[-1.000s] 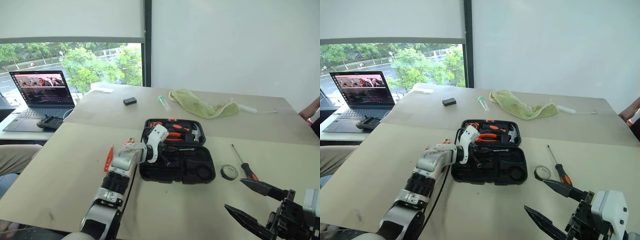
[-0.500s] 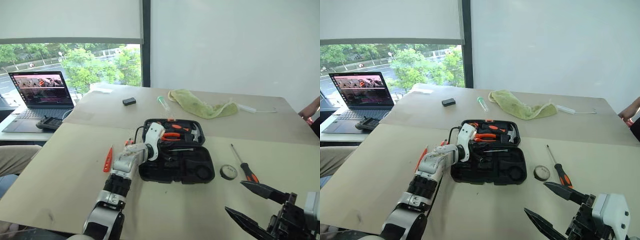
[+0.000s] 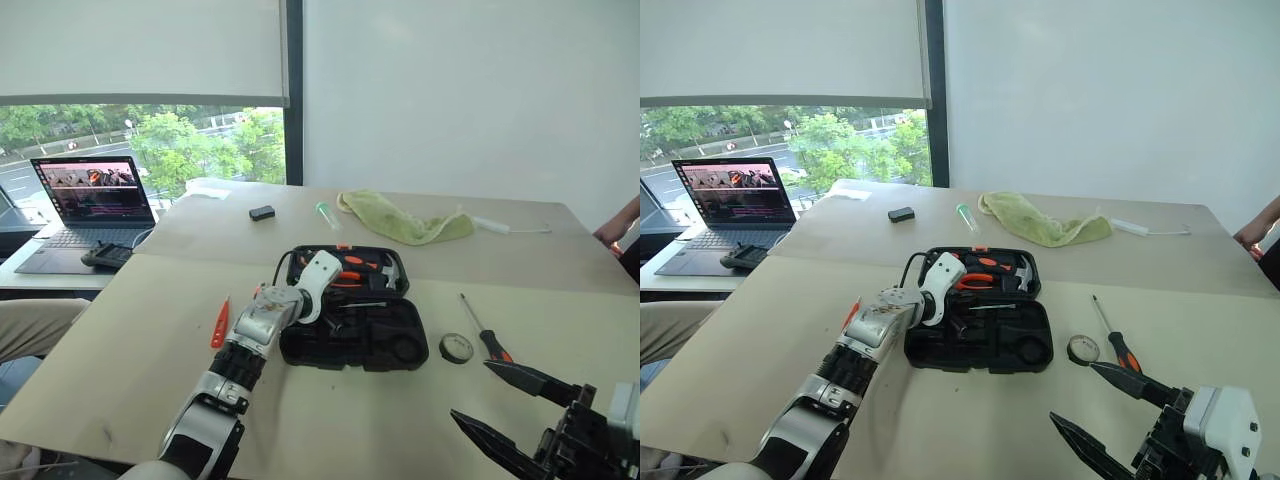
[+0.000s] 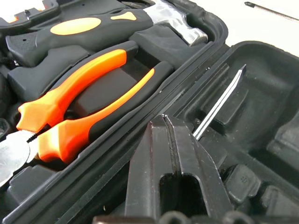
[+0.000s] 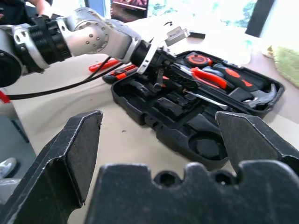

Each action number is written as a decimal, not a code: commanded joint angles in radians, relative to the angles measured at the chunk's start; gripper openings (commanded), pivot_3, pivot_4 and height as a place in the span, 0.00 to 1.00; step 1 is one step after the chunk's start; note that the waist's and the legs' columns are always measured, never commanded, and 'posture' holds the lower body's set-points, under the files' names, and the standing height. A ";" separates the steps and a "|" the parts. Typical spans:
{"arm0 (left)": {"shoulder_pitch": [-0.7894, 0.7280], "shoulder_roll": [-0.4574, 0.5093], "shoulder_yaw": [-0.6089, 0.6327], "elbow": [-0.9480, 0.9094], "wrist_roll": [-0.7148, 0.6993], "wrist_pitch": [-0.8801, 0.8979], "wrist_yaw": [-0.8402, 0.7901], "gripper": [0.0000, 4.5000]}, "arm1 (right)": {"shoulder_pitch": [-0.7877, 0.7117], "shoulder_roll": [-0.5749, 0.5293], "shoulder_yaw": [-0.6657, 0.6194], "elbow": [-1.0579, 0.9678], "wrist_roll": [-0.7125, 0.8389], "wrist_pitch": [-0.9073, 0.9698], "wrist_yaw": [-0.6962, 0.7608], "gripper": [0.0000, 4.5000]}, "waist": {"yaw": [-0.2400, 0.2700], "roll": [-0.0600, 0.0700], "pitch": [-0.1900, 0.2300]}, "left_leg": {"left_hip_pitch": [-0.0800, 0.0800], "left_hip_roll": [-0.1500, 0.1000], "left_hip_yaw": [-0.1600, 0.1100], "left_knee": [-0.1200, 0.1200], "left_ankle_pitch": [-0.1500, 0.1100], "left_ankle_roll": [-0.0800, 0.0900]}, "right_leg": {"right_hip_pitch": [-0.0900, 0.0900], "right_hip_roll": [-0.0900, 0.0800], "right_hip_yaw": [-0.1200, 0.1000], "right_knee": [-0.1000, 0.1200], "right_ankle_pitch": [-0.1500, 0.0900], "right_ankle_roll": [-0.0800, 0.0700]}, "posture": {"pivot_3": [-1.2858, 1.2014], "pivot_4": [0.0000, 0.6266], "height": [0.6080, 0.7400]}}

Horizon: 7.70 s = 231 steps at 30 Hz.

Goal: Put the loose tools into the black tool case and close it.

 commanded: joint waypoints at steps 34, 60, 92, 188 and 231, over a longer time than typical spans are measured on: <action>-0.034 -0.007 0.102 -0.092 -0.233 0.042 -0.222 0.00 | -0.115 -0.074 0.079 -0.034 -0.001 0.083 -0.180 1.00 | 0.004 0.002 0.001 | -0.023 -0.004 0.000 0.001 -0.001 0.003 | -0.018 0.000 0.000 -0.001 0.003 0.005 | 0.52 0.24 1.00; 0.079 0.142 0.117 -0.089 -0.198 -0.065 -0.191 0.01 | -0.115 -0.046 0.138 -0.045 -0.033 0.072 -0.203 1.00 | 0.000 0.001 0.005 | -0.023 -0.005 0.000 0.001 -0.001 0.002 | -0.019 -0.001 0.002 0.000 0.004 0.005 | 0.52 0.24 1.00; 0.029 0.312 0.200 -0.225 -0.386 0.058 -0.502 0.12 | -0.176 -0.119 0.091 -0.052 -0.068 0.245 -0.450 1.00 | -0.027 0.000 0.005 | -0.025 -0.002 0.000 0.004 0.000 0.001 | -0.022 0.001 0.001 0.002 0.006 0.004 | 0.52 0.24 1.00; 0.557 0.706 0.485 -0.694 -0.720 0.058 -0.601 1.00 | -1.780 -0.028 1.217 1.134 -0.931 0.335 0.661 0.59 | -0.054 0.011 0.024 | -0.031 -0.004 0.006 0.000 0.009 -0.014 | -0.037 0.005 -0.001 0.013 0.010 0.001 | 0.52 0.24 1.00; 0.590 0.700 0.510 -0.754 -0.787 0.083 -0.505 1.00 | -1.121 0.212 1.041 0.880 -0.840 0.326 -0.149 0.01 | -0.053 0.004 0.020 | -0.002 -0.003 0.007 -0.011 0.007 -0.010 | -0.017 0.005 0.000 0.011 0.006 -0.007 | 0.52 0.24 1.00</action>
